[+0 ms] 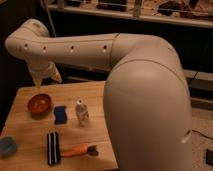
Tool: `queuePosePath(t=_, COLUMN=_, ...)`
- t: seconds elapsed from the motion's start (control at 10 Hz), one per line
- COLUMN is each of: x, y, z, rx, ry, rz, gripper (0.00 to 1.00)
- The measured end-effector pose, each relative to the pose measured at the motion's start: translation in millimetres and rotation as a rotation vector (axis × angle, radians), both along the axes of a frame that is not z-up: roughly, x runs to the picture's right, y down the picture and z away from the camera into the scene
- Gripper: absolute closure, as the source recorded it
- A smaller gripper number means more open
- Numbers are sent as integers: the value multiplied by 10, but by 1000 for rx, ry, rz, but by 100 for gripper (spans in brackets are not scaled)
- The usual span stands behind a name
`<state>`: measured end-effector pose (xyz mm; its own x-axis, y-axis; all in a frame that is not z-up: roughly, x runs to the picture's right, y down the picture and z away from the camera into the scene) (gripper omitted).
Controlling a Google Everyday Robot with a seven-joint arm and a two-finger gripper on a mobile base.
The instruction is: Place the white sponge in the ceramic bowl
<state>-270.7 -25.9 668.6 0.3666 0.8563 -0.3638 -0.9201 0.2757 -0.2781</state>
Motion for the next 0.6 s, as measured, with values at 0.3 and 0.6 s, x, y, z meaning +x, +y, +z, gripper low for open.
queuePosePath(t=0.3, x=-73, y=382, z=439, rx=-38, ry=20, rz=-57, gripper=35)
queuePosePath(t=0.6, x=-145, y=690, z=754, rx=-58, ry=13, rz=-104, gripper=35)
